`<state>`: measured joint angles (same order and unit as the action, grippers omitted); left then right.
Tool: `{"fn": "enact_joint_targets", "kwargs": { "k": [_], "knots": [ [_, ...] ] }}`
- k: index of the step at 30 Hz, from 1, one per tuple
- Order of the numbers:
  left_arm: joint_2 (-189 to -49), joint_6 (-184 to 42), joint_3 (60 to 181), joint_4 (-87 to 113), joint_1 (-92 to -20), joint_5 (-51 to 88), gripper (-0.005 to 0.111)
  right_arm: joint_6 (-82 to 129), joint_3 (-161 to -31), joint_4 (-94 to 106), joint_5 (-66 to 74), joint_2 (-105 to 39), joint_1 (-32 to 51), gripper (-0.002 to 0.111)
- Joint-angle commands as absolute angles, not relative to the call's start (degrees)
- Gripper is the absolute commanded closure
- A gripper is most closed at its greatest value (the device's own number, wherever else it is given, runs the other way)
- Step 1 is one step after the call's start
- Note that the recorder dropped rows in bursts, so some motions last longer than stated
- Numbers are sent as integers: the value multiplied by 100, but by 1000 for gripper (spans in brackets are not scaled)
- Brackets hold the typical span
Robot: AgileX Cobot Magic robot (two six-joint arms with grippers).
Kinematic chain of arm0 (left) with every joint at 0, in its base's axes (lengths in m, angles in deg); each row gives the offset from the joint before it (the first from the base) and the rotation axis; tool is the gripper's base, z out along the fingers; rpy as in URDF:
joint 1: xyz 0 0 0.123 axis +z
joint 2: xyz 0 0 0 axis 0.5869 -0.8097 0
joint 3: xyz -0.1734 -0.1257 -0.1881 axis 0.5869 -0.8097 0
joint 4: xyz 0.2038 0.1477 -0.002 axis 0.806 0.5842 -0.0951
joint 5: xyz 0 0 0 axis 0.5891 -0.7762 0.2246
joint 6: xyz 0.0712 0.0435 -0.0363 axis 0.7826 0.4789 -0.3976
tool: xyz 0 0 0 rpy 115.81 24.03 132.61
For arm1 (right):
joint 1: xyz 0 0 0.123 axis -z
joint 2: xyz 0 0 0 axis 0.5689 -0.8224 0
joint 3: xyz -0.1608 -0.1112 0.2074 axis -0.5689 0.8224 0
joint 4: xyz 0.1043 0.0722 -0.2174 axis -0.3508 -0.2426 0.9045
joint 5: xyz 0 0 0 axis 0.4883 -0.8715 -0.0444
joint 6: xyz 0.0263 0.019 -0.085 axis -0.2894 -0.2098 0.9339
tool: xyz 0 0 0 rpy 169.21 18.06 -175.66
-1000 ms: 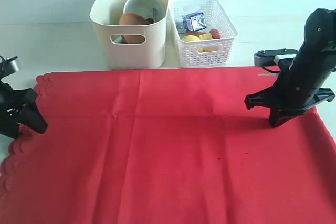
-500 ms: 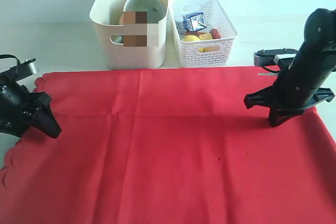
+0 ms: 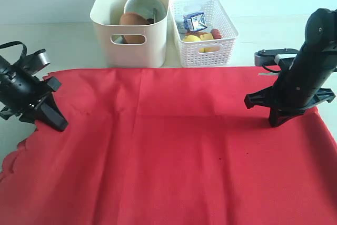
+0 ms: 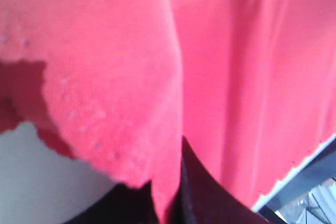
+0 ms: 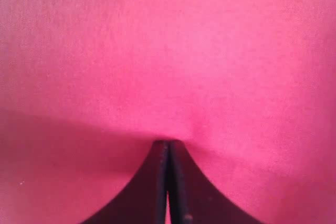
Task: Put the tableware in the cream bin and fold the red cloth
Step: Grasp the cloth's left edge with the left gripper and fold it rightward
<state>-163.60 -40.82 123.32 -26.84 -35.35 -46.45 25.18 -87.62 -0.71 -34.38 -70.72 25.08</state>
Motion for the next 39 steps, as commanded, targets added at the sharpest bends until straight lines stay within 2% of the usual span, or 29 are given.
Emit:
{"fn": "enact_joint_targets", "kwargs": {
  "k": [1,13,27,33,39],
  "knots": [
    [-16088,-4036,12520,-3005,-3875,-4935,106,2578,-8794,-97,-3332,-7108,2531,108],
    [-15590,-4340,13311,-3548,-5165,-5148,106,2578,-8794,-108,-3404,-7108,2531,108],
    [-15946,-5002,14798,-4176,-6680,-5148,106,2578,-8794,-119,-3528,-7108,2531,108],
    [-16363,-5022,15355,-4647,-7076,-5148,106,2578,-8809,-11,-3569,-6642,2531,108],
    [-16754,-5094,15775,-4968,-7253,-5148,106,1943,-9267,1065,-4529,-5822,2587,108]
  ]
}}
